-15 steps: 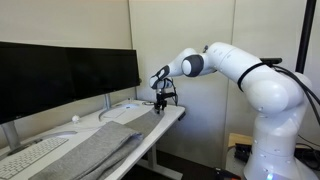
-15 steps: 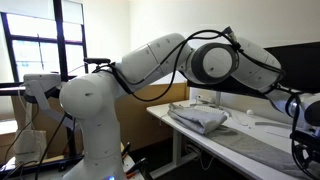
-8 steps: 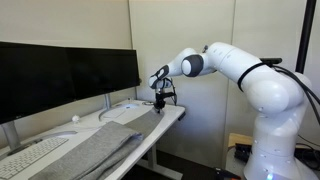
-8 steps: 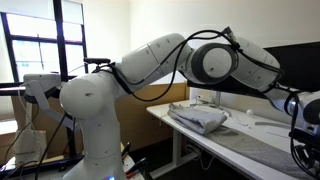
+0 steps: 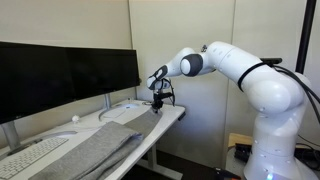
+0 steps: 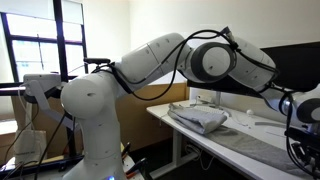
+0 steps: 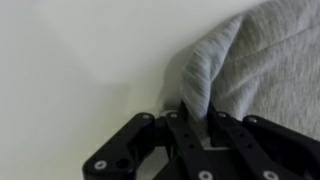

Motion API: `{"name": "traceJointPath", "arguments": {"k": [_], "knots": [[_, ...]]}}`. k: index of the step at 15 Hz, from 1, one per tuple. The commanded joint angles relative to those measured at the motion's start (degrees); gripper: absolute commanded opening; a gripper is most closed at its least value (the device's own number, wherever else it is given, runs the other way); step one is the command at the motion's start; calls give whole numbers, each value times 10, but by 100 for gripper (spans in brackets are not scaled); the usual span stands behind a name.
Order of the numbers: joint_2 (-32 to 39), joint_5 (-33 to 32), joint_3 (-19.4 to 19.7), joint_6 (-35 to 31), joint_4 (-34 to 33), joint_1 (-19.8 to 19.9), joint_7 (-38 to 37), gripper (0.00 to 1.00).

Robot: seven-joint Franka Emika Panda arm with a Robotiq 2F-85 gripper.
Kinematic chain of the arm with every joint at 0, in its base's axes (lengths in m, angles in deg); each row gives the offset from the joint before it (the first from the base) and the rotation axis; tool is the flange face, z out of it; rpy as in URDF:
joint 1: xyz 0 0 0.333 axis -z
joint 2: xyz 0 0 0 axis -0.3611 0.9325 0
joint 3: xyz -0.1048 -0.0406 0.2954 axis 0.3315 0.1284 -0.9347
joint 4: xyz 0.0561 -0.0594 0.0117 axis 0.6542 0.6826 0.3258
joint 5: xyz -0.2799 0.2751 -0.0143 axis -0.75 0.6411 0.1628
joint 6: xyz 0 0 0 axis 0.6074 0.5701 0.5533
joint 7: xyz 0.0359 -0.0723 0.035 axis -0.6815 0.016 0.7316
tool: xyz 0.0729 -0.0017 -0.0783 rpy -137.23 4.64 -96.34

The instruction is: Fold the towel on the table

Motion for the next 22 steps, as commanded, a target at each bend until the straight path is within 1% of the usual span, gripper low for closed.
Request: {"name": "traceJointPath", "arguments": {"k": [1, 5, 9, 10, 11, 15, 20, 22], "knots": [[-40, 0, 0, -56, 77, -27, -15, 7], [-73, 1, 0, -114, 139, -61, -27, 7], [-115, 4, 3, -179, 216, -94, -48, 7], [-129, -8, -9, -196, 236, -92, -58, 7], [-143, -10, -9, -209, 258, -98, -61, 7], [-210, -10, -17, -200, 319, -98, -55, 7], [-288, -28, -2, -167, 369, -105, -59, 7], [-313, -40, 5, -166, 387, -114, -64, 7]]}}
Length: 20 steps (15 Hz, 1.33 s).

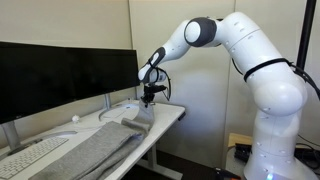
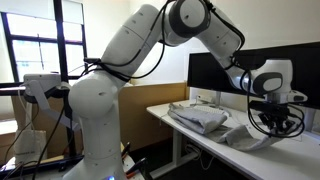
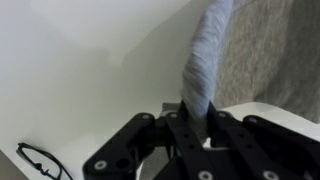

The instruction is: Fold the towel on the table

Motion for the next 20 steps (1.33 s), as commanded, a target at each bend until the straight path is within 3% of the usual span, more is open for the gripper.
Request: {"name": "traceJointPath", "arguments": {"k": [1, 8, 14, 19, 20], "knots": [[-73, -34, 12, 8, 69, -18, -18, 7], [-147, -131, 27, 0, 135, -93, -82, 7], [-203, -182, 15, 8, 188, -154, -136, 7], [-241, -191, 11, 33, 221, -166, -137, 7], [-204, -178, 4, 19, 187, -166, -135, 15]]}}
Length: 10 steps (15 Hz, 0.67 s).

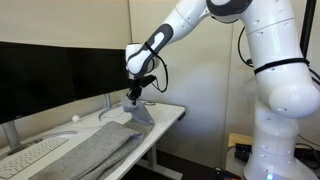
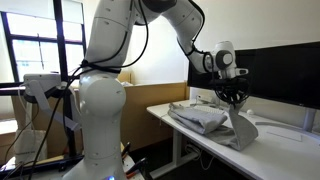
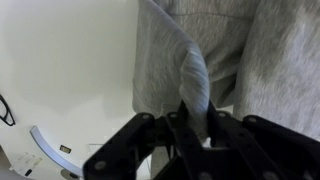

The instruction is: Fold the towel on the table

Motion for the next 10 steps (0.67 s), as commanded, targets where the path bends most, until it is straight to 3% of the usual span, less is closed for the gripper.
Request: {"name": "traceJointPath", "arguments": {"k": [1, 5, 6, 10], "knots": [[-7, -2, -7, 7, 4, 8, -1, 15], [-16, -3, -5, 13, 11, 10, -1, 15], [-16, -3, -5, 13, 11, 10, -1, 6], [-15, -15, -4, -1, 29, 0, -32, 6]]}}
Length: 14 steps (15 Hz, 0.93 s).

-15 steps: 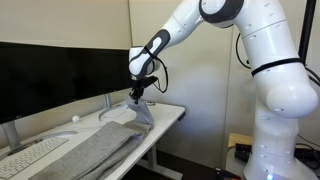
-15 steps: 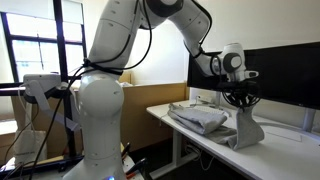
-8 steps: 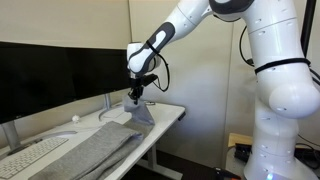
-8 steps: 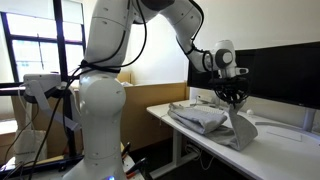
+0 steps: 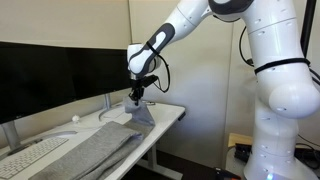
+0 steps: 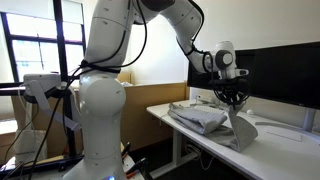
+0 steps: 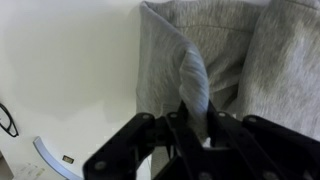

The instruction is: Fold the towel on the table

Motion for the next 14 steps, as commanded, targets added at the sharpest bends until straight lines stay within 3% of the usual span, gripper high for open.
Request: {"name": "traceJointPath", "arguments": {"k": [1, 5, 14], "knots": [[-10, -18, -10, -14, 20, -9, -37, 6], [-19, -52, -29, -10, 10, -49, -82, 6], [-65, -233, -77, 38, -28, -155, -245, 6]]}}
